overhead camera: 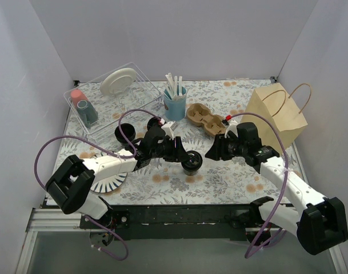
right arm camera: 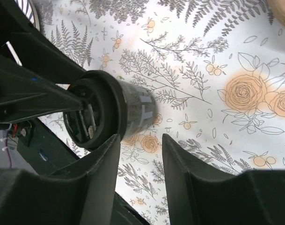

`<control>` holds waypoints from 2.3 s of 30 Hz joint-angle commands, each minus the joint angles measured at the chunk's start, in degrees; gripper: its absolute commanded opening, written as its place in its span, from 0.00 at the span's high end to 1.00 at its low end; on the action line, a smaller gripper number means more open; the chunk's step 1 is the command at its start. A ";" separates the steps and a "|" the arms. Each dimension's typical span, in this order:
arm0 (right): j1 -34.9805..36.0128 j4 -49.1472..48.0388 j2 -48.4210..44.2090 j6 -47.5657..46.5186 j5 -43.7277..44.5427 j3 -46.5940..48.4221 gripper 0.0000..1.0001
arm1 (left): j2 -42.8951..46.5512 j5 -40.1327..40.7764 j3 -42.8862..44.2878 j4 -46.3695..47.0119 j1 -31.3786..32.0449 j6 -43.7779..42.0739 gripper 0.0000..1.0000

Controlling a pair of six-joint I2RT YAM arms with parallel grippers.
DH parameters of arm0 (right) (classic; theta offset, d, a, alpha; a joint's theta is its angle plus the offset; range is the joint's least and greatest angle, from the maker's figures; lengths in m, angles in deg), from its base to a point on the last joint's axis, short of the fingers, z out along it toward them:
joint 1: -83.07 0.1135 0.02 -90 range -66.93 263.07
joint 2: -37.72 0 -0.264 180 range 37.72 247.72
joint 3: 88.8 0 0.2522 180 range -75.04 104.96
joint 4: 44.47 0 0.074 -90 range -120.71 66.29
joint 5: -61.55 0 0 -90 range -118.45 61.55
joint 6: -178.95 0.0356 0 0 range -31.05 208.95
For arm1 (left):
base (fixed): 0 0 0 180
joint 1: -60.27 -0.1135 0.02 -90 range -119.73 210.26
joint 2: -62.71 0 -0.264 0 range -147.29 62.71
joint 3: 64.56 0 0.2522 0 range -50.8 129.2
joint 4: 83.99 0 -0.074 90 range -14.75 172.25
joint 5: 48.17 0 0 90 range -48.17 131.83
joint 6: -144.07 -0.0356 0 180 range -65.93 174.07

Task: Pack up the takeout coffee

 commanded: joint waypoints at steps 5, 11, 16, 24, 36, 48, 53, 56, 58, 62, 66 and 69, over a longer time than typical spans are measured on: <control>-2.32 -0.30 5.18 -6.12 -11.32 3.51 0.56 | -4.01 -1.76 0.43 -8.54 -2.44 -8.14 0.58; -2.32 -3.29 5.35 -2.78 -12.48 1.92 0.59 | -5.24 -2.20 1.05 -8.55 -2.44 -7.70 0.58; -2.41 -3.64 6.50 -1.11 -10.46 0.96 0.62 | -4.98 -1.94 0.09 -7.76 -2.44 -6.74 0.58; -1.62 -8.13 7.81 1.43 -11.34 -0.54 0.63 | -5.59 -1.50 0.17 -7.67 -2.44 -6.65 0.58; 2.77 -5.23 8.78 2.67 -2.82 -2.03 0.60 | -7.70 -2.47 -0.53 -5.66 -2.44 -5.15 0.59; 2.86 -17.36 5.89 10.48 3.15 -19.51 0.75 | -9.81 -2.47 -8.34 1.02 -2.44 -2.78 0.62; 3.12 -18.59 -2.43 12.60 3.96 -23.48 0.74 | -10.78 -5.18 -8.18 2.53 -2.44 -4.44 0.62; 2.95 -15.16 -6.50 10.32 4.92 -16.47 0.67 | -10.61 -6.68 -5.37 0.69 -2.44 -8.03 0.62; 2.95 -10.07 -6.25 7.42 5.18 -9.88 0.62 | -10.69 -6.77 -3.18 -1.51 -2.44 -9.71 0.61; 1.81 -7.69 -3.00 4.52 4.40 -4.85 0.59 | -12.10 -6.25 -0.71 -4.85 -2.44 -12.97 0.60; -0.04 -9.79 -1.50 3.55 0.79 -4.23 0.58 | -13.33 -6.07 -0.53 -5.47 -2.44 -14.64 0.60; -0.48 -9.97 1.22 2.84 -0.87 -2.91 0.59 | -13.51 -6.25 -0.35 -5.21 -2.44 -14.91 0.60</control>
